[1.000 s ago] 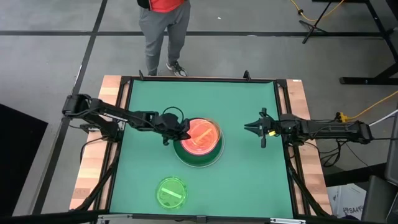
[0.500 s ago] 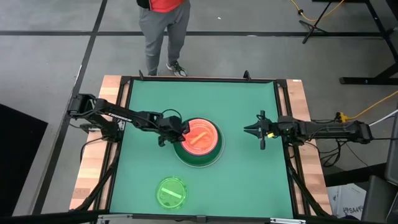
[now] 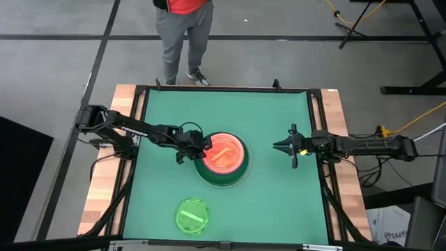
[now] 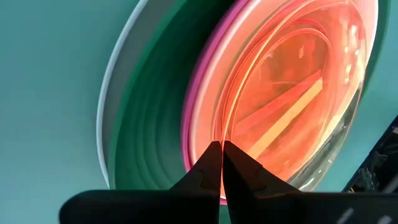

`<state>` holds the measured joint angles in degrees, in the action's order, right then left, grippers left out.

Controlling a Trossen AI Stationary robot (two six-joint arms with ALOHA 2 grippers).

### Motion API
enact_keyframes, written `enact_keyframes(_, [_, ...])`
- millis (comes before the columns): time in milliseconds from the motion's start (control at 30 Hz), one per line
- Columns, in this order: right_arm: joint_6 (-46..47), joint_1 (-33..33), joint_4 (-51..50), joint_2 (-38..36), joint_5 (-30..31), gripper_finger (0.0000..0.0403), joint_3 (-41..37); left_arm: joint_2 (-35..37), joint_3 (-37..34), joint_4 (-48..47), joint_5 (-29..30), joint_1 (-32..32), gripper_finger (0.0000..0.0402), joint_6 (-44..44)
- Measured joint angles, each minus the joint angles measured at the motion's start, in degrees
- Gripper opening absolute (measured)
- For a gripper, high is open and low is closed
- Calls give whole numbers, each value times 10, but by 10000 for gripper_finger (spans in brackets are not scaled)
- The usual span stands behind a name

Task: Stack plastic plates
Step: Stack the transparent orange plate on top of the transparent pink plate, then stack the transparent green plate on top of the transparent orange plate

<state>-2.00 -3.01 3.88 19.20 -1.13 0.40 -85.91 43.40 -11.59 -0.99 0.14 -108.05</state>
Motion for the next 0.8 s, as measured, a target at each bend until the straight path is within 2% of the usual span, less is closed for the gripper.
enact_keyframes(333, [0,0,-2,0,0,40,0,0,0,0,4,0,2,0])
enact_keyframes(633, [0,0,-7,0,0,40,0,0,0,0,19,0,59,-10])
enact_keyframes(800, [0,0,-12,0,0,40,0,0,0,1,20,-2,78,-8])
